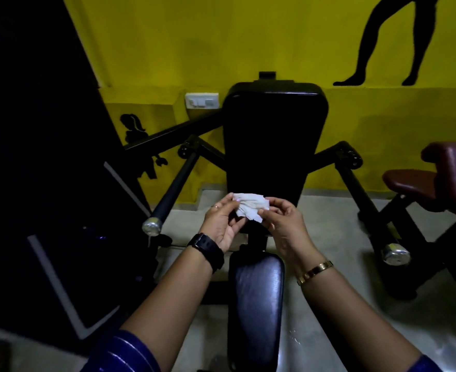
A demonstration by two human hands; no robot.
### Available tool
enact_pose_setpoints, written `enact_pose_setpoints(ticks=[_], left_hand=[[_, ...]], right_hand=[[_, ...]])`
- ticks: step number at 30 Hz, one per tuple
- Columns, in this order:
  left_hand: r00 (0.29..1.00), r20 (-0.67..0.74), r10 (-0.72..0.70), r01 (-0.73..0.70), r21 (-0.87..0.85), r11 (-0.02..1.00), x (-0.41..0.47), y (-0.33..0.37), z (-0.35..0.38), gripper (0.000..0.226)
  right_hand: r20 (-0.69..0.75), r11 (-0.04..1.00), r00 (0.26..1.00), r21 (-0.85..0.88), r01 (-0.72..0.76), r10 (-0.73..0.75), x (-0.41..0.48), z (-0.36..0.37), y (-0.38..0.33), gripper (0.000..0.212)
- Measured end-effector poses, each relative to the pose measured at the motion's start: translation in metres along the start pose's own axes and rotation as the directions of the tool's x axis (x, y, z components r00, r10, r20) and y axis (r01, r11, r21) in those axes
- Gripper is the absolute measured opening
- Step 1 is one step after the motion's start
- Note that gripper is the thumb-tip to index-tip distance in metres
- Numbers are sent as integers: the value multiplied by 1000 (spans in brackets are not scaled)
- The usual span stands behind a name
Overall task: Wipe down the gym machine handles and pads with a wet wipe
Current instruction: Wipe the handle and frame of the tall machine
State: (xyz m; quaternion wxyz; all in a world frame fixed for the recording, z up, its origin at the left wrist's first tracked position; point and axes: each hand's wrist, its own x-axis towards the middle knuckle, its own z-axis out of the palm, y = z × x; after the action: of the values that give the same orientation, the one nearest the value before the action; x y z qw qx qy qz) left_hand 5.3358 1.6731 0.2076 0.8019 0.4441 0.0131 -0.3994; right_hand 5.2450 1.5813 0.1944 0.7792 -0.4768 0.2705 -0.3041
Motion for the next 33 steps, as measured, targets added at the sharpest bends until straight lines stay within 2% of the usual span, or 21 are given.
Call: enact_pose_setpoints(ticks=[3, 7, 16, 21, 23, 25, 28, 29, 33], left_hand=[[995, -60, 75, -76, -24, 997, -19, 15, -26, 26], [991, -65, 116, -117, -13, 993, -52, 30, -60, 28], [981, -136, 142, -137, 46, 990, -115, 30, -118, 42], [975, -165, 151, -144, 51, 988, -125, 31, -129, 47], [973, -179, 148, -141, 52, 989, -121, 32, -133, 47], [970, -191, 148, -147, 20, 989, -113, 34, -137, 44], [962, -230, 147, -168, -72, 983, -101, 37, -142, 31], [958, -250, 139, -167, -97, 981, -96, 40, -146, 30], [935, -343, 91, -173, -218, 960, -75, 49, -166, 45]], right_hand=[[52, 999, 999, -46, -15, 18, -11, 24, 15, 22], [97, 998, 994, -51, -41, 45, -35, 53, 34, 29], [157, 984, 979, -140, -110, 132, -96, 83, 65, 27], [185, 976, 962, -117, -183, 203, -102, 95, 68, 13], [232, 970, 946, -144, -196, 225, -97, 99, 70, 20], [274, 961, 933, -210, -179, 234, -89, 105, 71, 27], [323, 927, 894, -310, -210, 310, -74, 116, 72, 11], [319, 912, 880, -328, -246, 352, -66, 122, 72, 14], [292, 868, 825, -280, -411, 485, -33, 137, 70, 14]])
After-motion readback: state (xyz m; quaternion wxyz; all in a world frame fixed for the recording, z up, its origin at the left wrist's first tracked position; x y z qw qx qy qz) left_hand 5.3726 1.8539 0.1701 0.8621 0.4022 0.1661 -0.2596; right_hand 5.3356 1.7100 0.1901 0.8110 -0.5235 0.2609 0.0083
